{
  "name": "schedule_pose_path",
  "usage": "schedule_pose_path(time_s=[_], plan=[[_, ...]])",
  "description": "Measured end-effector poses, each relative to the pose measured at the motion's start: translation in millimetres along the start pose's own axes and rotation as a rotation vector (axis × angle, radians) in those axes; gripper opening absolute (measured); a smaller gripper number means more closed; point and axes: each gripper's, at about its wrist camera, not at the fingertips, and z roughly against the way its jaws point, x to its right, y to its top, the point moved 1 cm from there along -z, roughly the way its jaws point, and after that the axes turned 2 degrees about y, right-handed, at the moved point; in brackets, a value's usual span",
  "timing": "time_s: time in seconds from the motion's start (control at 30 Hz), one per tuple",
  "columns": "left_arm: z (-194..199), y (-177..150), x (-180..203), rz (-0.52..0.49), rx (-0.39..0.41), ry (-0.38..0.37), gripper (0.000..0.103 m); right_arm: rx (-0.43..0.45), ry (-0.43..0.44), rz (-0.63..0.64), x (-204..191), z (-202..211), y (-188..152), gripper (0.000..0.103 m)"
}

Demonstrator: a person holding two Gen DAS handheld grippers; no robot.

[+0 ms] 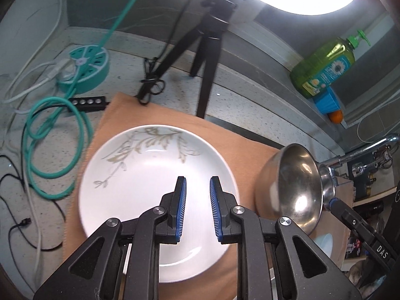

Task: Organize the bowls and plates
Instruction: 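Close both tools on the rim of the white leaf-pattern plate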

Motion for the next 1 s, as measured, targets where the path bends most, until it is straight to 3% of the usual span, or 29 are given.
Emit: schedule_pose_path(time_s=[0.47, 1.0], plan=[[6, 11, -75, 0.056, 0.016, 0.114, 0.019, -0.19, 0.076, 0.017, -51, -49, -31, 0.025], [-27, 24, -87, 0.031, -0.043, 0.075, 0.019, -0.282, -0.005, -0.048, -51, -95, -47, 0.025]])
